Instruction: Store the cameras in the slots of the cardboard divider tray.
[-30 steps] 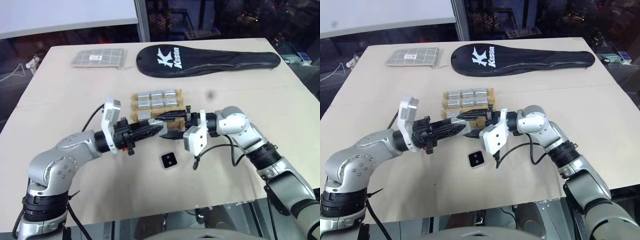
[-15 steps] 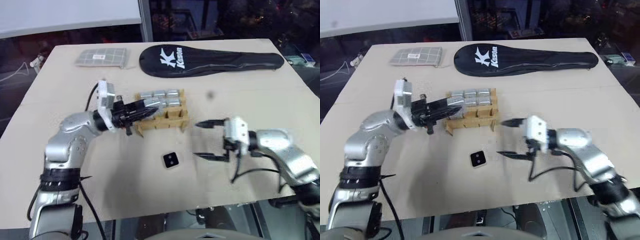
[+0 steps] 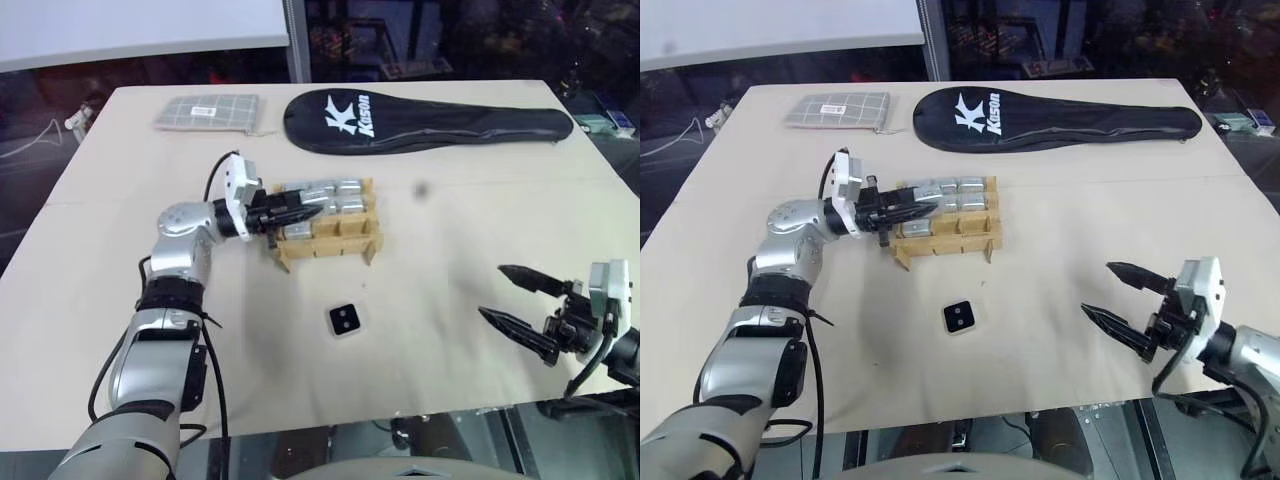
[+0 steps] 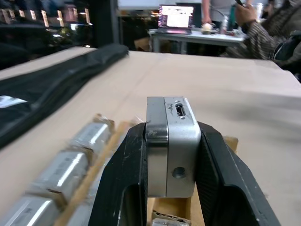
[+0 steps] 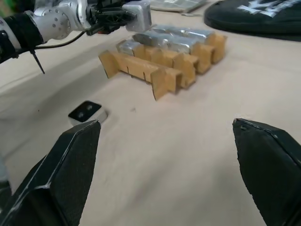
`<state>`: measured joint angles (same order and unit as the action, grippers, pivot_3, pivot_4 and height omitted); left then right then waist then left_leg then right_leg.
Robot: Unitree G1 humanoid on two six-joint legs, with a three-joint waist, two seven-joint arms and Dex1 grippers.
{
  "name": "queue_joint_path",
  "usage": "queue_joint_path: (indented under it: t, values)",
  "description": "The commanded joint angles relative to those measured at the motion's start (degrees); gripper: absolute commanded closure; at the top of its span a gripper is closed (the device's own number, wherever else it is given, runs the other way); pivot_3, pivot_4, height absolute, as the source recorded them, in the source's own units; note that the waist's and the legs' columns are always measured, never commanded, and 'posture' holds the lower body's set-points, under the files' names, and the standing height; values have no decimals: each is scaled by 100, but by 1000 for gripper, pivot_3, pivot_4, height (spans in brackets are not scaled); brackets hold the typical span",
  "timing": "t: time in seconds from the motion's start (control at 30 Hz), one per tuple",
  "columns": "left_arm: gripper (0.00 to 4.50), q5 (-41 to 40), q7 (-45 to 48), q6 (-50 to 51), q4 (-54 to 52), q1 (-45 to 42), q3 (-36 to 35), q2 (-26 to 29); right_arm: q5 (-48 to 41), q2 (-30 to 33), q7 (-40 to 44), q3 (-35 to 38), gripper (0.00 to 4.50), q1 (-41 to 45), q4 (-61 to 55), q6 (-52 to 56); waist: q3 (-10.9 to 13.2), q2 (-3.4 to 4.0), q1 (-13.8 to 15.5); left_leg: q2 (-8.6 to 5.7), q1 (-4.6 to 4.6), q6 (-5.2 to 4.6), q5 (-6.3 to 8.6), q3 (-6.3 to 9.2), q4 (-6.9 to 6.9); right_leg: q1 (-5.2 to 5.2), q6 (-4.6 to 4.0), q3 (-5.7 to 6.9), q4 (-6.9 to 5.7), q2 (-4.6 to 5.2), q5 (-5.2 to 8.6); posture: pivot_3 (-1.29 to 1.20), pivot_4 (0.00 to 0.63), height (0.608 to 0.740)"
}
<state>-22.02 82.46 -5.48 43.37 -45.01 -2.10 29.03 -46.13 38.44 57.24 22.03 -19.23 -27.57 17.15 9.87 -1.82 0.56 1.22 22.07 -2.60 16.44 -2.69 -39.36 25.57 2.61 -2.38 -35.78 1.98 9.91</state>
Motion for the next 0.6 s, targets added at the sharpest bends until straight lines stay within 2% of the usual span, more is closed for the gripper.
queue_joint_path:
  t: [0.03, 0.23, 0.6]
  values:
    - [3734, 107, 181, -342, 359, -309, -43, -96, -28, -60, 343, 327, 48, -178, -128, -380, 0, 0, -7, 0, -1, 0, 0, 0, -1, 0, 3, 0, -1, 0, 1, 0, 150, 740]
    - [3734, 211, 464, -606, 856, -500, -84, -267, -1, -75, 442, 449, 48, -156, 4, -535, 0, 0, -18, 1, -3, 0, 0, 1, -2, -1, 13, 0, -6, -1, 8, 0, 150, 740]
    - [3734, 422, 309, -915, 1088, -502, -153, -264, 43, -42, 465, 309, 48, 260, 173, -469, 0, 0, -7, 0, -2, -1, 1, 4, -2, -2, -1, 1, -6, -1, -1, 0, 150, 740]
